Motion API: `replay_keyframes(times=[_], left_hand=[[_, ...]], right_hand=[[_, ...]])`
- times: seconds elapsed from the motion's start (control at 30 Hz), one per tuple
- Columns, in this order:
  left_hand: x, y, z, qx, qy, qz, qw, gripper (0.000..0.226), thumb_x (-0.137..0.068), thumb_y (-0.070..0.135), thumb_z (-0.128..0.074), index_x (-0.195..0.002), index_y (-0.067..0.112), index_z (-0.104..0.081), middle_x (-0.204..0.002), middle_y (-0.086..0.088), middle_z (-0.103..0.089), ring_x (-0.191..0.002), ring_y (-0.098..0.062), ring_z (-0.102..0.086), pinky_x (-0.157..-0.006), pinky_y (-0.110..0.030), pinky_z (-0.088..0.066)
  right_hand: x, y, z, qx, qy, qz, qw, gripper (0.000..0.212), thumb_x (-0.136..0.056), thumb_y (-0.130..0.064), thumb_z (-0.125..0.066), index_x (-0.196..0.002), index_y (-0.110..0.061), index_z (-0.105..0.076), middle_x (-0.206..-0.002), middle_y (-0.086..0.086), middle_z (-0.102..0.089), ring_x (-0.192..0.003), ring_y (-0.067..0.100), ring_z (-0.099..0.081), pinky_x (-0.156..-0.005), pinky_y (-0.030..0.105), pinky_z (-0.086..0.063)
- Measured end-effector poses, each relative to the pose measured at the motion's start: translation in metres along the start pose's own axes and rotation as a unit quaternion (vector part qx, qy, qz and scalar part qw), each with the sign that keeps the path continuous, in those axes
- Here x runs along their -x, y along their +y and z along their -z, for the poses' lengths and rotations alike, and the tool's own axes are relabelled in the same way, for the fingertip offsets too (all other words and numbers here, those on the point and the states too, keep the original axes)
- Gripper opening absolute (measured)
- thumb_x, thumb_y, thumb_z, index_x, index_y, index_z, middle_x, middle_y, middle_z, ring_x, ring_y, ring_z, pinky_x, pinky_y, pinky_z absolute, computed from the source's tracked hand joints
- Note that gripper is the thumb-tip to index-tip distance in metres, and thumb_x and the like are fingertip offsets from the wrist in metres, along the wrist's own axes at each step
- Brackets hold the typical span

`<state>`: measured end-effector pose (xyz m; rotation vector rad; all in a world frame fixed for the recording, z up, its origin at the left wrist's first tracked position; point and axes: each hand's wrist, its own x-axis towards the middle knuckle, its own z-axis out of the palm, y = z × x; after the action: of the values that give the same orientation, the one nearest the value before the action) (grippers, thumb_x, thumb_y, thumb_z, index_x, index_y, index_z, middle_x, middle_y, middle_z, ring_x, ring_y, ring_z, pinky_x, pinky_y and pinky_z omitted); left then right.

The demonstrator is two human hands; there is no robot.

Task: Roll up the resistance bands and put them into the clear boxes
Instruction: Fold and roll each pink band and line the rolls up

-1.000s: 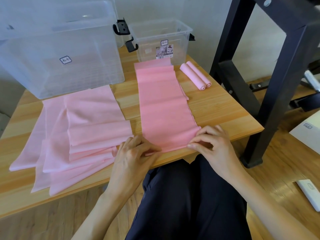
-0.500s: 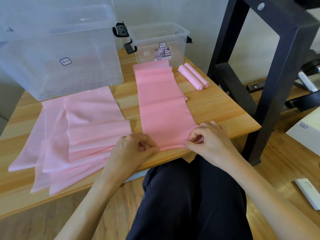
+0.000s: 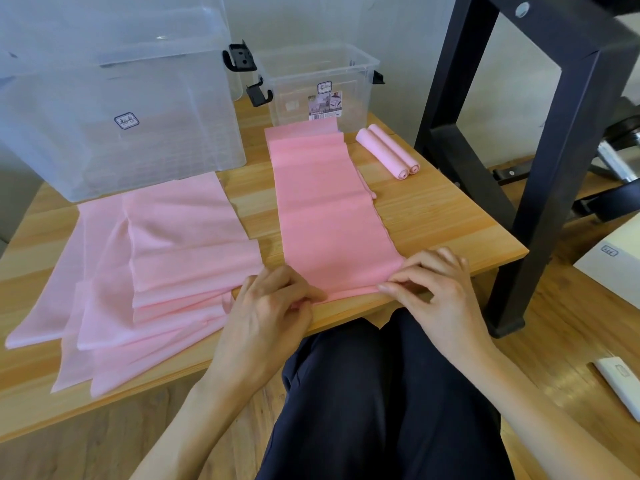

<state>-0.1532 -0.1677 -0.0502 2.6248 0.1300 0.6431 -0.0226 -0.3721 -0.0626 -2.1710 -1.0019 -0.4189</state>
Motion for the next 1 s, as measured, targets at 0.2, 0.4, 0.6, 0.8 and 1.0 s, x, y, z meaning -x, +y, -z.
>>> replay_keyframes(times=[0.2,0.4,0.6,0.8,1.0], left_hand=[[0.003,0.000,-0.003,0.035,0.012,0.044,0.998,0.004,-0.085,0.035,-0.069,-0.086,0.036,-0.073,-0.085,0.019,-0.056,-0.086,0.000,-0.047,-0.080,-0.029,-0.038],[0.002,0.000,0.000,0.047,0.014,0.062,0.997,0.022,-0.086,0.052,-0.057,-0.084,0.035,-0.071,-0.083,0.020,-0.051,-0.091,-0.001,-0.046,-0.080,-0.021,-0.037],[-0.002,-0.002,0.007,0.044,-0.048,0.070,0.995,0.020,-0.086,0.049,-0.057,-0.081,0.033,-0.067,-0.082,0.020,-0.051,-0.093,0.000,-0.045,-0.082,-0.012,-0.030],[-0.009,-0.002,0.006,0.003,-0.046,0.093,0.995,0.018,-0.082,0.032,-0.071,-0.069,0.035,-0.058,-0.075,0.016,-0.054,-0.082,-0.002,-0.048,-0.078,-0.012,-0.032],[0.000,0.000,0.007,-0.007,0.031,0.066,0.997,0.015,-0.082,0.032,-0.074,-0.076,0.032,-0.060,-0.071,0.021,-0.056,-0.087,0.001,-0.048,-0.068,-0.019,-0.038]], right_hand=[[0.001,0.005,-0.001,-0.116,-0.021,-0.068,0.991,0.033,-0.079,-0.054,-0.064,-0.081,-0.024,-0.077,-0.086,-0.014,-0.061,-0.094,0.012,-0.049,-0.081,0.046,-0.046],[-0.007,0.005,0.000,-0.102,-0.047,-0.095,0.989,0.039,-0.081,-0.061,-0.059,-0.079,-0.025,-0.072,-0.084,-0.014,-0.057,-0.096,0.006,-0.043,-0.088,0.032,-0.037],[-0.016,-0.005,0.015,-0.047,-0.152,-0.114,0.981,0.031,-0.081,-0.054,-0.059,-0.081,-0.024,-0.069,-0.086,-0.012,-0.056,-0.095,0.009,-0.042,-0.090,0.027,-0.031],[-0.019,-0.016,0.012,0.021,-0.118,-0.129,0.984,0.019,-0.082,-0.038,-0.074,-0.070,-0.030,-0.062,-0.076,-0.014,-0.056,-0.086,0.005,-0.044,-0.087,0.029,-0.029],[-0.005,-0.004,0.000,-0.031,-0.024,-0.086,0.995,0.031,-0.077,-0.056,-0.066,-0.073,-0.026,-0.070,-0.077,-0.016,-0.055,-0.086,0.007,-0.045,-0.084,0.025,-0.034]])
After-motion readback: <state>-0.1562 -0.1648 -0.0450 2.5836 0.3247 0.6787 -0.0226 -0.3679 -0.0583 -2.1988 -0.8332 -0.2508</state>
